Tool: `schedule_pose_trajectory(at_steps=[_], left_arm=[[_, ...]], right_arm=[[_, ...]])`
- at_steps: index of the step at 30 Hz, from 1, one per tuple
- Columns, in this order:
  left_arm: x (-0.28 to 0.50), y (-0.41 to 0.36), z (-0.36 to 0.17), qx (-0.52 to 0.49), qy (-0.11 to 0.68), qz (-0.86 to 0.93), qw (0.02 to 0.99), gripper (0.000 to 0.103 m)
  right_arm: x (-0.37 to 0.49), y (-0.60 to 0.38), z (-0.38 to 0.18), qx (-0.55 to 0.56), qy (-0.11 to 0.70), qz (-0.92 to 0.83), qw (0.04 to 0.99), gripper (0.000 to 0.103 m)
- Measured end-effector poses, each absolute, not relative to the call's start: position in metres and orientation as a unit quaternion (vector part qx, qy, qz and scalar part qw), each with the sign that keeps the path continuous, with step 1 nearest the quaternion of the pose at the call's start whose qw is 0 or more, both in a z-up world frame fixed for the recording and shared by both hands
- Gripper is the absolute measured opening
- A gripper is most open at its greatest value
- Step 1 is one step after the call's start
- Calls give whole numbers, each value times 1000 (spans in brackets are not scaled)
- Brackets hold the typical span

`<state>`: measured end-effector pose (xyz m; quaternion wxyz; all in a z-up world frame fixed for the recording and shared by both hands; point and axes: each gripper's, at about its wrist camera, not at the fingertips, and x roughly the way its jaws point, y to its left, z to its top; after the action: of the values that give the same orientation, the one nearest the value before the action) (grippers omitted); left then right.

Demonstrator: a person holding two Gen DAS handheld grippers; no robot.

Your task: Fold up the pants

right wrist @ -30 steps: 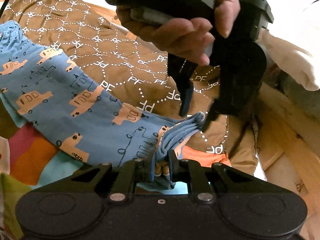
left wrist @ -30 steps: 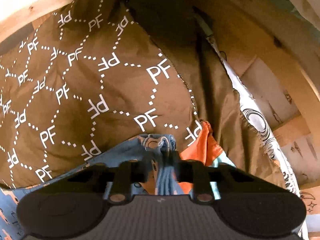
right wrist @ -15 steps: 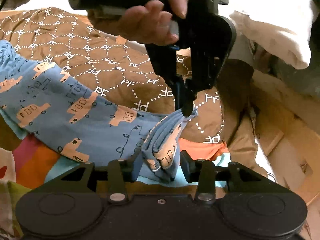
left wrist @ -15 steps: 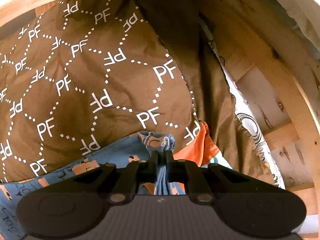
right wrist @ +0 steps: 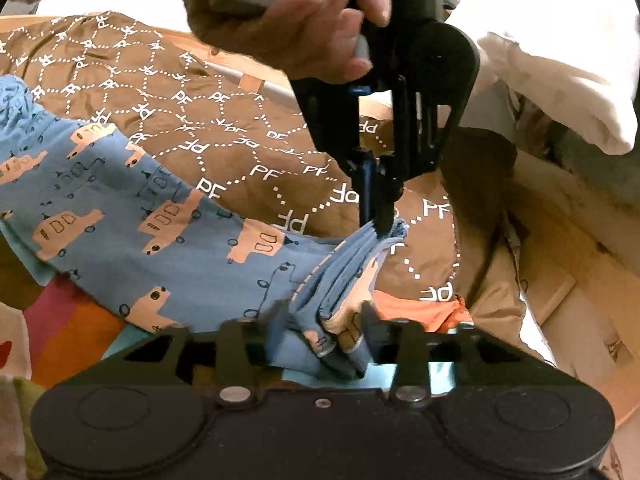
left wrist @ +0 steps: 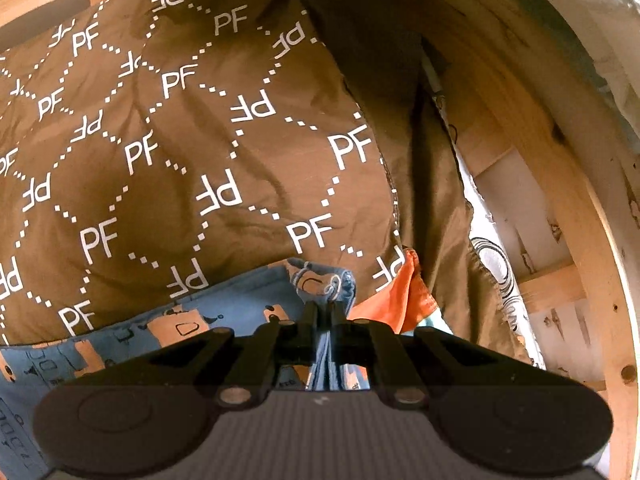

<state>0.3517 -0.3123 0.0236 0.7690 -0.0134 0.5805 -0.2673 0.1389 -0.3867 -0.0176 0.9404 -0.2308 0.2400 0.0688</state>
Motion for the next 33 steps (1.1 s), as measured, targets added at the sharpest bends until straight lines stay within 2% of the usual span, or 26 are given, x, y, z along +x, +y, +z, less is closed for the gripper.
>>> schedule_pose_trajectory(at_steps=[6, 11, 13, 33], left_arm=[[350, -314, 24, -8, 578, -268, 771, 6], [350, -313, 25, -7, 576, -270, 771, 6], [350, -313, 26, -7, 575, -270, 772, 6], [340, -304, 36, 14, 547, -286, 786, 6]], right_arm=[[145, -381, -24, -249, 247, 63, 934, 51], [146, -383, -25, -242, 243, 52, 938, 23], [143, -383, -23, -238, 235, 47, 941, 18], [133, -383, -9, -206, 217, 36, 953, 15]])
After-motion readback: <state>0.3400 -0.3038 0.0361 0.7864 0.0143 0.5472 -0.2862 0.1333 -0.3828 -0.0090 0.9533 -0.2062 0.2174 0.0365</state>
